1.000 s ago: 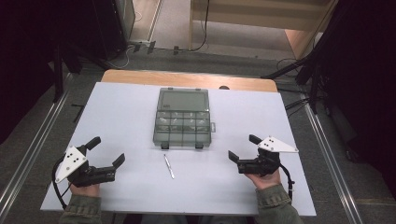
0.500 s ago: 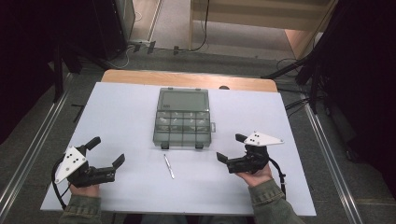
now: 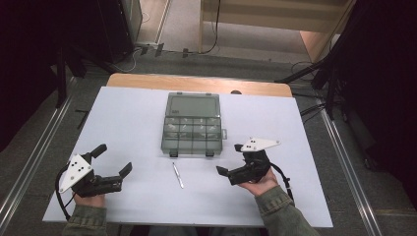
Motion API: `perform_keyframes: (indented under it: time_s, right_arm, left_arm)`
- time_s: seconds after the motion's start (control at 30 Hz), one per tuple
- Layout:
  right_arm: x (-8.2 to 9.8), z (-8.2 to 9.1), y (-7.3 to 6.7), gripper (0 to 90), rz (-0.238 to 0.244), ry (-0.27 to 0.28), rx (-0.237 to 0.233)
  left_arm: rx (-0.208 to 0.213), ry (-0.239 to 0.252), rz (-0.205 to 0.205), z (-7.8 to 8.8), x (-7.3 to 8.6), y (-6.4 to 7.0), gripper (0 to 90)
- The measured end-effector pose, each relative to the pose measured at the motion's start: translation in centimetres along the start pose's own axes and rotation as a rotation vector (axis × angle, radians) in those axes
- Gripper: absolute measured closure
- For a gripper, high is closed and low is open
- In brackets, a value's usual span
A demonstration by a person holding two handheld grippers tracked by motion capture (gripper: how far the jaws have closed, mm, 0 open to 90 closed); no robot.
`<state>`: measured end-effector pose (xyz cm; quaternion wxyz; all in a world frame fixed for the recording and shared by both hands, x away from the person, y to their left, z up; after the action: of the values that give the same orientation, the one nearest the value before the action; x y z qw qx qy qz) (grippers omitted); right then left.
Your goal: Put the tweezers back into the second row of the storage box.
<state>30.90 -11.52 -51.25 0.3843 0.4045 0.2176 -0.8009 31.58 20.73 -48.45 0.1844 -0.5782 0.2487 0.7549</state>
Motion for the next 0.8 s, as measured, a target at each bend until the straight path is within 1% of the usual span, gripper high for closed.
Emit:
perform_keyframes:
  time_s: [0.1, 0.13, 0.17, 0.23, 0.3, 0.4, 0.43, 0.47, 0.53, 0.63, 0.7, 0.73, 0.77, 0.8]
  right_arm:
    - [-0.2, -0.8, -0.7, 0.0, 0.010, -0.027, -0.031]
    - [-0.3, -1.1, -0.8, 0.0, 0.021, -0.033, -0.036]
    - [-0.5, -1.7, -1.2, 0.0, 0.029, -0.051, -0.046]
    - [-0.5, -1.8, -1.4, 0.0, 0.026, -0.058, -0.048]
    - [-0.9, -2.5, -1.8, 0.0, 0.037, -0.072, -0.061]
    - [-1.2, -2.9, -2.0, 0.0, 0.044, -0.080, -0.069]
    - [-1.5, -3.3, -2.4, 0.0, 0.048, -0.096, -0.081]
    - [-1.5, -3.3, -2.4, 0.0, 0.048, -0.096, -0.081]
    - [-1.6, -3.6, -2.7, 0.0, 0.049, -0.118, -0.093]
    - [-2.0, -4.4, -3.3, 0.0, 0.057, -0.154, -0.102]
    - [-2.1, -4.5, -3.4, 0.0, 0.057, -0.161, -0.103]
    - [-2.2, -4.9, -3.6, 0.0, 0.054, -0.174, -0.107]
    - [-2.2, -4.9, -3.6, 0.0, 0.054, -0.174, -0.107]
    - [-2.4, -5.2, -3.7, 0.0, 0.057, -0.188, -0.098]
  left_arm:
    - [0.001, -0.003, -0.008, -0.1, 0.0, 0.1, 0.0]
    - [0.004, -0.004, -0.009, -0.1, 0.1, 0.1, 0.0]
    - [0.005, -0.005, -0.008, -0.1, 0.1, 0.2, 0.0]
    - [0.006, -0.005, -0.010, -0.1, 0.1, 0.2, 0.0]
    - [0.006, -0.004, -0.007, 0.0, 0.0, 0.1, 0.0]
    - [0.005, -0.004, -0.007, 0.0, 0.0, 0.1, 0.0]
    - [0.005, -0.004, -0.008, 0.0, 0.0, 0.1, 0.0]
    - [0.006, -0.006, -0.009, 0.0, 0.0, 0.1, 0.0]
    - [0.009, -0.007, -0.007, -0.1, 0.1, 0.1, 0.0]
    - [0.015, -0.011, -0.013, -0.2, 0.1, 0.3, 0.0]
    - [0.016, -0.012, -0.013, -0.2, 0.1, 0.3, 0.0]
    - [0.018, -0.013, -0.014, -0.2, 0.1, 0.4, 0.0]
    - [0.018, -0.013, -0.014, -0.2, 0.1, 0.4, 0.0]
    - [0.018, -0.013, -0.015, -0.2, 0.1, 0.4, 0.0]
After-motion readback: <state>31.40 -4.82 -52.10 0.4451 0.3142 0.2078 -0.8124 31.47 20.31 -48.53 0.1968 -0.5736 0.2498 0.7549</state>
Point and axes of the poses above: each handheld gripper's, and its own axes: z roughly backward along the jaws, x roughly out of its underside, y roughly to its right, the point moved 10 cm from there along -z, roughly forward along the jaws, and after that the axes turned 10 degrees about z, right-handed, at the moved point
